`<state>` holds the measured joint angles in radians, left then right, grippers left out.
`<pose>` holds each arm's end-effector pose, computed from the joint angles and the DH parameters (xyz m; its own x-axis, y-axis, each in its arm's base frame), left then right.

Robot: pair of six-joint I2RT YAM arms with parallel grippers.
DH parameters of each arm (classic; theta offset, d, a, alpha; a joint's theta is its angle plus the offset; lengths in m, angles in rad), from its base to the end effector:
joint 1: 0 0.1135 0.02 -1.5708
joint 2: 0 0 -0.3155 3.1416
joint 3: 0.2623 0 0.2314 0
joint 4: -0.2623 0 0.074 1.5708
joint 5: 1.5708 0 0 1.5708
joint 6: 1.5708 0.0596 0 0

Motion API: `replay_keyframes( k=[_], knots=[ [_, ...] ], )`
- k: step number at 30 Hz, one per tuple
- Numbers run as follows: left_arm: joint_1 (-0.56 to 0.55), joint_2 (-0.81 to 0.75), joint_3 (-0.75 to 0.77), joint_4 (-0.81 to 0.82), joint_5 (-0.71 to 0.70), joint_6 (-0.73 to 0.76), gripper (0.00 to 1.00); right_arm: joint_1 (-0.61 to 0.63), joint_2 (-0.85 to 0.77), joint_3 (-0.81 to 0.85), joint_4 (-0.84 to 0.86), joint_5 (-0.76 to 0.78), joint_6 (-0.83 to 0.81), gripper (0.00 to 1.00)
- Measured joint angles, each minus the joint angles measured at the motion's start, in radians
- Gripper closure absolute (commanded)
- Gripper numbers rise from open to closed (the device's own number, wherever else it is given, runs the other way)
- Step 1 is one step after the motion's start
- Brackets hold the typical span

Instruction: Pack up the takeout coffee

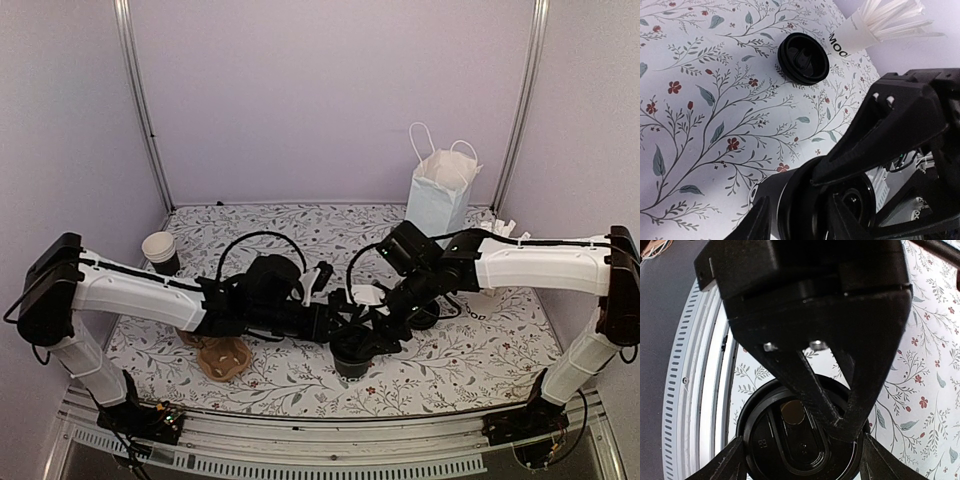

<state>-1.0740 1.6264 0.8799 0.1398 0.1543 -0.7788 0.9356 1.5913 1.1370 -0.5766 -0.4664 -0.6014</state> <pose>0.1595 -0.3134 0.2450 -0.8459 0.1039 -0.5232 0.4702 0.6083 -0.6394 0.1677 0.2727 0.2756 0.0647 -0.7639 -0.6421 -0.9939 -0.1071 0.0272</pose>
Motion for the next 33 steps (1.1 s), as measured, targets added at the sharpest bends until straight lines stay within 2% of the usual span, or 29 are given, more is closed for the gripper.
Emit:
replay_keyframes(
  k=[4,10,12,21,29,33],
  knots=[
    [-0.005,-0.024,-0.017,-0.018,-0.034,0.009,0.33,0.000,0.000,-0.002,0.012,0.029,0.000,0.28],
    [-0.004,-0.074,-0.082,0.014,-0.048,-0.009,0.29,0.006,0.001,-0.009,0.073,0.100,0.008,0.28],
    [-0.004,-0.062,-0.084,0.030,-0.031,-0.021,0.31,0.006,0.000,-0.012,0.095,0.123,0.015,0.27],
    [0.006,0.046,-0.031,0.092,-0.002,-0.103,0.49,-0.018,-0.011,-0.017,0.089,0.132,0.068,0.23],
    [0.008,0.074,-0.009,0.106,0.007,-0.109,0.52,-0.113,-0.080,0.020,0.071,-0.067,0.090,0.23],
    [0.008,0.084,0.002,0.105,0.013,-0.108,0.53,-0.131,-0.119,0.046,0.087,-0.106,0.106,0.27]
  ],
)
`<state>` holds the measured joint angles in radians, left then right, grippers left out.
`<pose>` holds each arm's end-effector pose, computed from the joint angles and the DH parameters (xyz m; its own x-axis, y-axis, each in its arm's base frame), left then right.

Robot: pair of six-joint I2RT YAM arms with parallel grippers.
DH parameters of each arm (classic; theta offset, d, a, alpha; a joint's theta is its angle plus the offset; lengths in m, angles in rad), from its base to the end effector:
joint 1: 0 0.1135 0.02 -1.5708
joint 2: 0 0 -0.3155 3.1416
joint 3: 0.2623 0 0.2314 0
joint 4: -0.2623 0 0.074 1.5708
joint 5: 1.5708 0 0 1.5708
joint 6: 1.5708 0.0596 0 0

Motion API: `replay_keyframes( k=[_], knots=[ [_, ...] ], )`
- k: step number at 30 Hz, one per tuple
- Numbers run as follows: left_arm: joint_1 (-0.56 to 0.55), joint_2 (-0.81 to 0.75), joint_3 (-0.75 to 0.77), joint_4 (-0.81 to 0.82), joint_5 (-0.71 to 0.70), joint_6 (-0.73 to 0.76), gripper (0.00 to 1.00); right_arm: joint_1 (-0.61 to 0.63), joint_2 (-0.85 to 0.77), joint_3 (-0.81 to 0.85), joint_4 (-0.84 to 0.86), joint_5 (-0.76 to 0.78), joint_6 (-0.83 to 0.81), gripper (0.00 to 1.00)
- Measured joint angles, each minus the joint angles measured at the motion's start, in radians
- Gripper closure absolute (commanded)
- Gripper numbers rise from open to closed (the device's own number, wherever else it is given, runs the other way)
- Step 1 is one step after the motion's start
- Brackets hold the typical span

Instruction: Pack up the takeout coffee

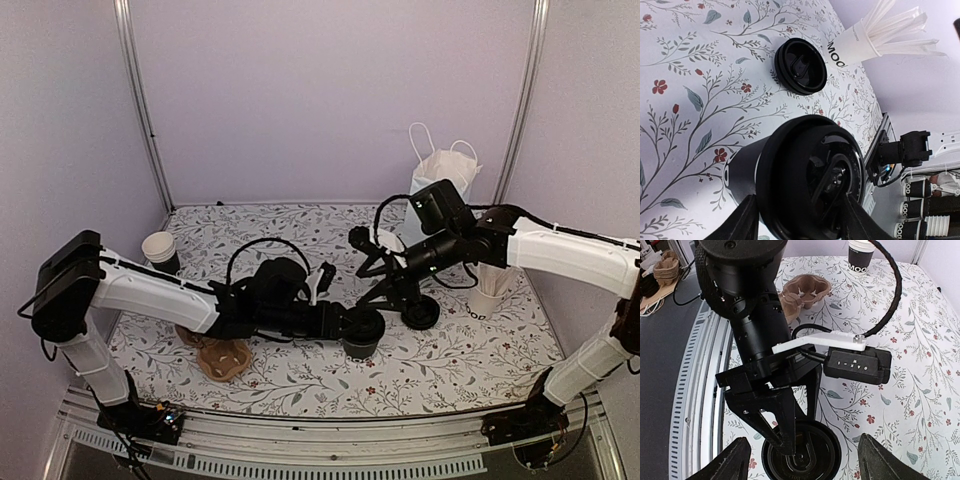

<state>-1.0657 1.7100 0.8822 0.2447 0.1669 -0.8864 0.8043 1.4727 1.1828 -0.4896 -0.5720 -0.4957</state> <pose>0.1704 -0.3286 0.2288 -0.8891 0.0290 -0.4569 0.3816 0.5983 -0.7046 0.1909 0.2447 0.3339 -0.0138 -0.5909 -0.8066 -0.9996 0.0282 -0.0036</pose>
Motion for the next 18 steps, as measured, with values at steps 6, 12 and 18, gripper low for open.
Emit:
replay_keyframes(
  k=[6,12,18],
  knots=[
    [0.000,0.003,0.016,-0.024,0.002,0.004,0.54,-0.068,0.016,0.003,-0.012,0.009,0.062,0.42],
    [0.000,0.003,0.031,-0.052,0.001,0.013,0.55,-0.127,0.026,0.000,-0.088,0.020,0.100,0.50],
    [0.000,0.003,0.048,-0.085,0.000,0.027,0.56,-0.126,0.047,-0.044,-0.165,-0.013,0.115,0.43]
  ],
)
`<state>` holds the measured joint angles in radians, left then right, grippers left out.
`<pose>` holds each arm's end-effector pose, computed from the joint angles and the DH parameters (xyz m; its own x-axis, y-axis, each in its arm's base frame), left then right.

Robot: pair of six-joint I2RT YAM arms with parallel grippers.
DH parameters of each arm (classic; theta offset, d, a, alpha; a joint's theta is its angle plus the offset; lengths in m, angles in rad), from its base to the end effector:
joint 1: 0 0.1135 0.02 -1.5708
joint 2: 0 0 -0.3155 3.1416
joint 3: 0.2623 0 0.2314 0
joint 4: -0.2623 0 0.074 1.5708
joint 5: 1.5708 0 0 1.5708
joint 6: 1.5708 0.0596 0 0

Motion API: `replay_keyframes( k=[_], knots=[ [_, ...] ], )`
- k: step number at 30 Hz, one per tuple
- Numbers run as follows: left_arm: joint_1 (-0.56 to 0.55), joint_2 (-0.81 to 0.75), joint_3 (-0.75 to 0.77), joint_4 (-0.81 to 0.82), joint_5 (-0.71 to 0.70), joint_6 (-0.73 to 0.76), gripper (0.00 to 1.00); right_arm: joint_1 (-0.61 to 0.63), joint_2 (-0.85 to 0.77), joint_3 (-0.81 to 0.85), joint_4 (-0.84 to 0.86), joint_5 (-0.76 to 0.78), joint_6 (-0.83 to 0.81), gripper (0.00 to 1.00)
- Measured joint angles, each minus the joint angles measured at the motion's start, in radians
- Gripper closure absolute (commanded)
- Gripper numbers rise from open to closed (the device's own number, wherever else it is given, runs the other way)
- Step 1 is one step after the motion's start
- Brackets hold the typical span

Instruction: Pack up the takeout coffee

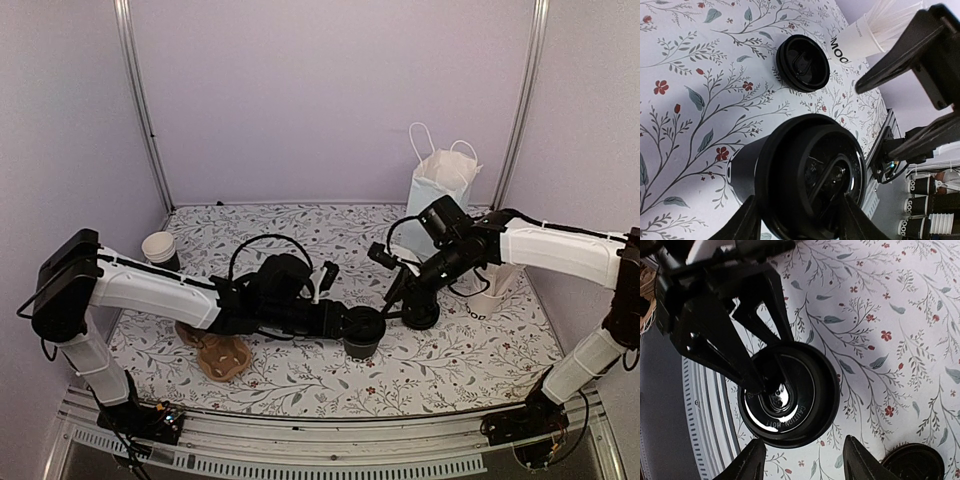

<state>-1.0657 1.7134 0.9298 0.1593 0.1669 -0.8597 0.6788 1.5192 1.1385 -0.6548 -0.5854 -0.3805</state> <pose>0.1719 -0.3314 0.2329 -0.8878 0.0617 -0.4560 0.3915 0.6220 -0.6781 0.2102 0.2119 0.2949 -0.3458 -0.6766 -0.6501 -0.9382 0.2375 0.2518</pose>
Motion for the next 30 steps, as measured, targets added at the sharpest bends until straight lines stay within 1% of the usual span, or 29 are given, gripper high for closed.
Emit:
replay_keyframes(
  k=[3,6,22,30],
  knots=[
    [0.000,0.000,0.003,-0.007,0.000,0.003,0.56,0.000,0.032,-0.024,-0.036,-0.023,-0.005,0.39],
    [0.000,0.000,0.004,-0.008,0.000,0.004,0.56,0.000,0.064,-0.040,-0.054,-0.043,-0.008,0.38],
    [0.000,-0.002,0.004,-0.008,0.000,0.005,0.57,-0.002,0.146,-0.024,-0.079,-0.141,-0.010,0.38],
    [0.000,-0.002,0.004,-0.008,0.000,0.006,0.57,-0.036,0.191,0.001,-0.109,-0.200,0.000,0.37]
  ],
)
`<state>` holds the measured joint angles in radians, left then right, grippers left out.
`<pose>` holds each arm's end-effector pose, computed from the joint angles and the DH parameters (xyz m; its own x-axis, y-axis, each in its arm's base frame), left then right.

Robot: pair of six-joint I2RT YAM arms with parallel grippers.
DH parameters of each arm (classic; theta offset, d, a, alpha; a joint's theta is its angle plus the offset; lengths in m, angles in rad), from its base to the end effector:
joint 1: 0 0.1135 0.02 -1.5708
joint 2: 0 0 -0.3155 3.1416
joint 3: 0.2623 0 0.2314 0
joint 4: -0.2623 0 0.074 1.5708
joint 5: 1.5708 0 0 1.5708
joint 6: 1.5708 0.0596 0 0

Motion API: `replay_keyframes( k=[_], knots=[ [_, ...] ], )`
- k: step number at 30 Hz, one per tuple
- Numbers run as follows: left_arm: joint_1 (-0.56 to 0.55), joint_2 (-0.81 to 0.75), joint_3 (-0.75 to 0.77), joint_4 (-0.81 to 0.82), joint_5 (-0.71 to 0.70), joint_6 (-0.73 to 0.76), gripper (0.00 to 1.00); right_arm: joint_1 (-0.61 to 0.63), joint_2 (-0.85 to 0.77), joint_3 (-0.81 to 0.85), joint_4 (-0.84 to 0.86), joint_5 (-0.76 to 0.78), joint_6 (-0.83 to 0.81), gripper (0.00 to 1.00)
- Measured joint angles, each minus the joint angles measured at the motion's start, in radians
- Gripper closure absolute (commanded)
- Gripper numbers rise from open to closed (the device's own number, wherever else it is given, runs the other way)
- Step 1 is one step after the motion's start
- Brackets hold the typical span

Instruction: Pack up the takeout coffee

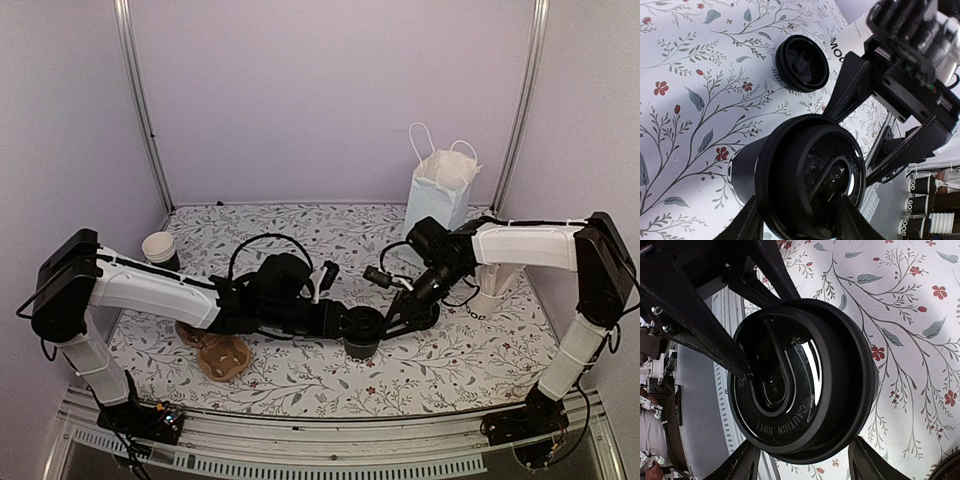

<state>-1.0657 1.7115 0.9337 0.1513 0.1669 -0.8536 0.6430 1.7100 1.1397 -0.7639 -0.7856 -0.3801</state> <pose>0.1719 -0.3313 0.2340 -0.8859 0.0664 -0.4590 0.3962 0.6229 -0.6745 0.2240 0.2205 0.2429 -0.5160 -0.7143 -0.4728 -0.8055 0.2169 0.5515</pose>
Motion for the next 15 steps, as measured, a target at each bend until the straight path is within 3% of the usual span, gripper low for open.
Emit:
replay_keyframes(
  k=[4,15],
  knots=[
    [0.000,0.000,0.000,0.000,0.000,0.000,0.57,-0.011,0.016,0.001,-0.004,-0.018,0.008,0.39],
    [0.004,0.006,-0.001,0.003,0.000,0.001,0.58,-0.021,0.099,0.056,-0.093,-0.076,0.090,0.66]
  ],
)
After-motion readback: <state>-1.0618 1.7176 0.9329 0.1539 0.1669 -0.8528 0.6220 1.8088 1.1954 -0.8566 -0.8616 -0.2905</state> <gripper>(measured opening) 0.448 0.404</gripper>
